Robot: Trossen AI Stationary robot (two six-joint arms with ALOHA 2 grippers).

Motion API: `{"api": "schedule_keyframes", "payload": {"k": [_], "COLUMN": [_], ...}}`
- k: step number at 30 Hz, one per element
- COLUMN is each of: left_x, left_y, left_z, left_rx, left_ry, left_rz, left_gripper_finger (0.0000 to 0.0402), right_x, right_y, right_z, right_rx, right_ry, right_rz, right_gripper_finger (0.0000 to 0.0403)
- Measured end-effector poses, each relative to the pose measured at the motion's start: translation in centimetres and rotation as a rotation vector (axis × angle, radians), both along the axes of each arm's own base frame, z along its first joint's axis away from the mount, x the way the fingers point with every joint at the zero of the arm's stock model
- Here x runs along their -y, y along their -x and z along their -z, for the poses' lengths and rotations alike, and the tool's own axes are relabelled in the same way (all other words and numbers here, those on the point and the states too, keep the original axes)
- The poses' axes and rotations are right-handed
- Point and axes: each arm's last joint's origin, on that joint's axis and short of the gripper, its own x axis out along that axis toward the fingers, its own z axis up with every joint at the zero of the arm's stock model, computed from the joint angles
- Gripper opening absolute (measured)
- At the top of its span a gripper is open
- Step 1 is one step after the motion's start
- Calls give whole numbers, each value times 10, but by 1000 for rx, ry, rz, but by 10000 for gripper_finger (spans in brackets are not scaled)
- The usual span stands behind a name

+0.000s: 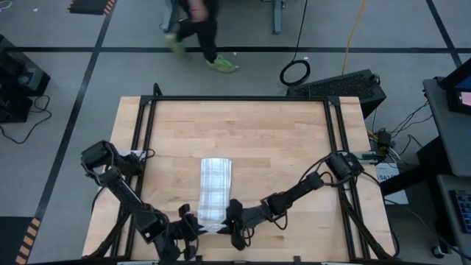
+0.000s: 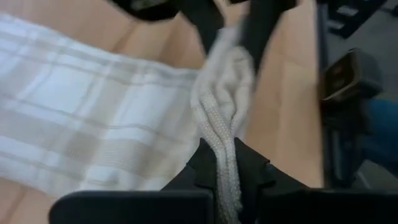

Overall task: Roll towel
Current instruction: Roll the brown checkered towel

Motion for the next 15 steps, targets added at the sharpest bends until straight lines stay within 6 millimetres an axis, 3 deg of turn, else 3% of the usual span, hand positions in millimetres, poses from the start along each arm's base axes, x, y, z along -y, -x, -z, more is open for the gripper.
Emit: {"api": "schedule_keyframes", "payload": {"k": [9, 15], "left_x": [-24, -31], "left_y": [-21, -31], "left_z": [10, 11], "left_rx": [-133, -123], "left_ry": [72, 205], "left_rz": [45, 69], "left_gripper_finger": [22, 22], "right_x": [-16, -42], "right_y": [20, 40], "right_z": [-11, -13], "right_rx": [-10, 54], "right_ry": [375, 674], "right_rz": [-98, -86], "right_gripper_finger": [162, 182]}}
